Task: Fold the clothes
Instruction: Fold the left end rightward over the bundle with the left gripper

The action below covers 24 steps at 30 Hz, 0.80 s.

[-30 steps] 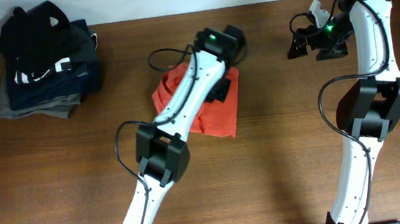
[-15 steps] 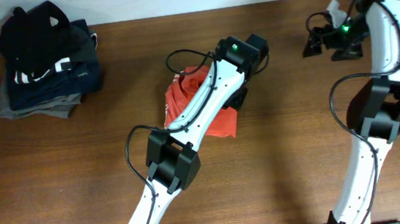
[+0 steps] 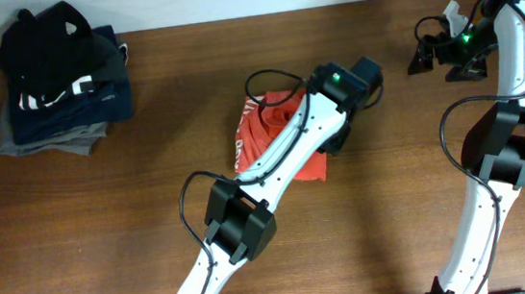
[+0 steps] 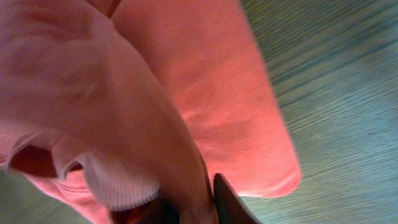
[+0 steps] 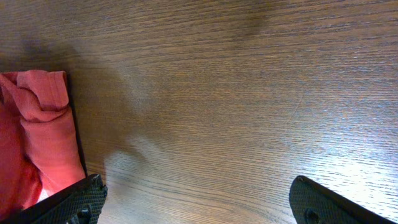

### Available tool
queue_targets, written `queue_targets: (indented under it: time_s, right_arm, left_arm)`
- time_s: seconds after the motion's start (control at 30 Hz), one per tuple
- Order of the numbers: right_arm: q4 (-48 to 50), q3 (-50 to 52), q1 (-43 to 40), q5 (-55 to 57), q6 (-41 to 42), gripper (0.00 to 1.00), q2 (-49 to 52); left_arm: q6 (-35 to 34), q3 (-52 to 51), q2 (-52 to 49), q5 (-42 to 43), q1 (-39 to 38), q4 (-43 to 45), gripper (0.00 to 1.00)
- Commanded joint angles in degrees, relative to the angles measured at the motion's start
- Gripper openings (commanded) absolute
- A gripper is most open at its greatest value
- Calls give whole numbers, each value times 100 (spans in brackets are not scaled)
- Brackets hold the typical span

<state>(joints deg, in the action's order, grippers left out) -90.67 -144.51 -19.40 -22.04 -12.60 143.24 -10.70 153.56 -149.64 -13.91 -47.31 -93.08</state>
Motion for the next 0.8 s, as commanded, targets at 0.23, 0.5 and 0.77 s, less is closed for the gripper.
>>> queue_targets:
  time_s: [0.23, 0.5, 0.77]
  right_arm:
    - [-2, 35, 13, 24, 7, 99, -133]
    - [-74, 35, 68, -627, 74, 99, -136]
    - [-297, 28, 968, -765, -214, 89, -146]
  left_arm:
    - [350, 319, 282, 9, -249, 221, 57]
    - [-350, 1788, 743, -820, 640, -363, 81]
    - [-994, 1823, 879, -199, 2365, -363, 97]
